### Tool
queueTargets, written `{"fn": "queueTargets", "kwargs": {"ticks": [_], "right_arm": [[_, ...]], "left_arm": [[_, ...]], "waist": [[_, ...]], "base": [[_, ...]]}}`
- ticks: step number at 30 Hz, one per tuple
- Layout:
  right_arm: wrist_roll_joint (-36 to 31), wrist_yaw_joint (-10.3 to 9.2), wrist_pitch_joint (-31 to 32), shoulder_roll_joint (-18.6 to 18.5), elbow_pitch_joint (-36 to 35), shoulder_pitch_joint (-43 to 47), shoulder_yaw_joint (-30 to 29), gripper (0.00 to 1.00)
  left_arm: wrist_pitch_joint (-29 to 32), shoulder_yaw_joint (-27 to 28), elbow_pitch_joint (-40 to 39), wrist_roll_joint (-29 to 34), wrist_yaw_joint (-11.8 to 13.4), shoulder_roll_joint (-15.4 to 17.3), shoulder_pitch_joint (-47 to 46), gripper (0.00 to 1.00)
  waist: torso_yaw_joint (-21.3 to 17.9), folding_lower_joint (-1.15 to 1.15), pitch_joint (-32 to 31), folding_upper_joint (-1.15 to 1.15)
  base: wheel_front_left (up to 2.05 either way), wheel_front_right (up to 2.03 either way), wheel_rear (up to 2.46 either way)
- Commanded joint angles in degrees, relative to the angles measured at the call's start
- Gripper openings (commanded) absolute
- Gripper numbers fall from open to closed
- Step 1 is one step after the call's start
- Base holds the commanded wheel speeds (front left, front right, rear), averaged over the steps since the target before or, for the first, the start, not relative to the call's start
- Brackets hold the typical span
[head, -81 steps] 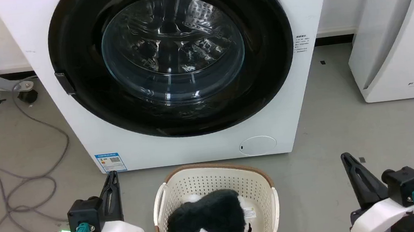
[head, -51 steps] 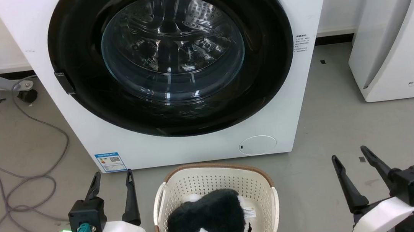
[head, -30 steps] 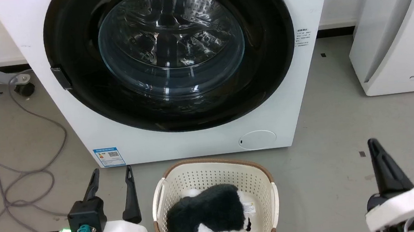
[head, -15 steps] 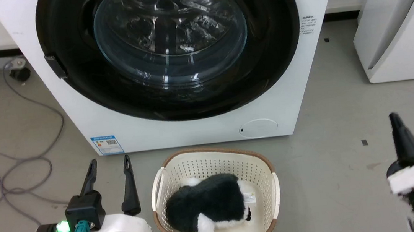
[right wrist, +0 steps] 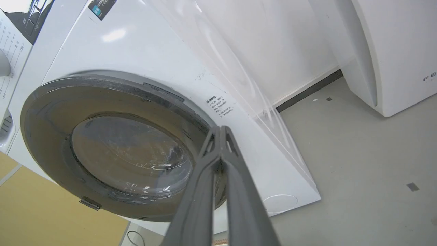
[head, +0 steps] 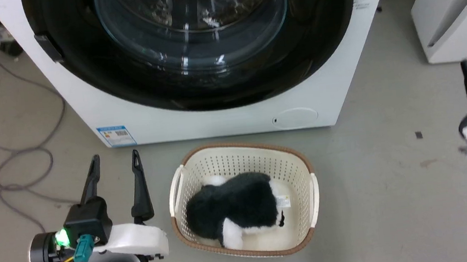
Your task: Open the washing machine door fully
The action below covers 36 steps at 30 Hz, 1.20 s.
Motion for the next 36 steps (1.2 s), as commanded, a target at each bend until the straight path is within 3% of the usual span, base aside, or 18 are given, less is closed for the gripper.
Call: {"fn": "queueTargets", "kwargs": {"ticks": [1, 22, 36], "right_arm": [[2.3, 0.03, 0.3, -1.0, 1.6, -3.7, 0.2, 0.0], [12.8, 0.03, 3.6, -6.8, 17.4, -29.8, 5.5, 0.0], [19.1, 0.04, 7.7, -8.0, 24.3, -42.0, 10.1, 0.0]], "left_arm": [[-0.7, -0.2, -0.6, 0.3, 0.5, 0.1, -1.3, 1.0], [-3.2, -1.6, -1.8, -0.7, 3.1, 0.1, -6.1, 1.0], [-4.9, -3.6, -2.0, -2.3, 5.6, 0.1, -8.2, 1.0]], "waist": [[0.3, 0.0, 1.5, 0.0], [3.8, 0.0, 10.8, 0.0], [6.3, 0.0, 14.5, 0.0]], "base": [[0.0, 0.0, 0.0], [0.0, 0.0, 0.0], [0.0, 0.0, 0.0]]}}
